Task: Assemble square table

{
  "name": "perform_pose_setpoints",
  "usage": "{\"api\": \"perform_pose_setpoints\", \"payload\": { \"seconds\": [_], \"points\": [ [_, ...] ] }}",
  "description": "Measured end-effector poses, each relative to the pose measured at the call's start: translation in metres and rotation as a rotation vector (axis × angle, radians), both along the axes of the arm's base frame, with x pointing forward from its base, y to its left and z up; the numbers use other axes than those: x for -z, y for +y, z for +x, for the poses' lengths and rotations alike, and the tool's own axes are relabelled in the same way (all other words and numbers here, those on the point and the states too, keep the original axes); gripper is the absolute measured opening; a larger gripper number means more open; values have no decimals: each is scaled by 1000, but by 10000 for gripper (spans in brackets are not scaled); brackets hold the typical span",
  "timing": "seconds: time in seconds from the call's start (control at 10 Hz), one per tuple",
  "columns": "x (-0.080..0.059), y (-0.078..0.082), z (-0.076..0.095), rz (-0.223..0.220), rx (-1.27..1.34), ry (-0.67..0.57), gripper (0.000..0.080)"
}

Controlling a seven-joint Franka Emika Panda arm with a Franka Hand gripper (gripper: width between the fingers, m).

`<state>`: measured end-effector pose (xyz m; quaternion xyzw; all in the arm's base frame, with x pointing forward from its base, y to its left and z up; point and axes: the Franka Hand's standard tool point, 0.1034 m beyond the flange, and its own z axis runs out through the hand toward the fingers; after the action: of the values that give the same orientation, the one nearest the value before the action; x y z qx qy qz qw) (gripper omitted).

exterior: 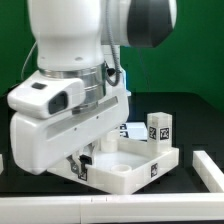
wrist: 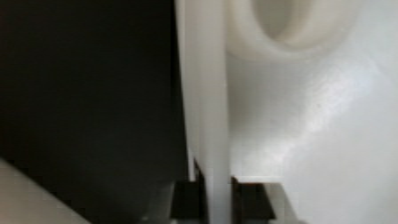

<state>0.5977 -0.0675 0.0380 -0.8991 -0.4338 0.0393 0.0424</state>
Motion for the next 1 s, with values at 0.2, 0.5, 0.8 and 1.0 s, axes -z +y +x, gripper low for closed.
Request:
{"api": "perform_pose_setpoints", "payload": {
  "seconds": [0.2, 0.5, 0.8, 1.0],
  "points": [
    [1, -4, -1, -16, -86, 4, 54],
    [-1, 35, 25, 20, -225, -70, 54],
    [2, 27, 21, 12, -186, -57, 54],
    [-2, 34, 30, 2, -260, -114, 54]
  ]
}}
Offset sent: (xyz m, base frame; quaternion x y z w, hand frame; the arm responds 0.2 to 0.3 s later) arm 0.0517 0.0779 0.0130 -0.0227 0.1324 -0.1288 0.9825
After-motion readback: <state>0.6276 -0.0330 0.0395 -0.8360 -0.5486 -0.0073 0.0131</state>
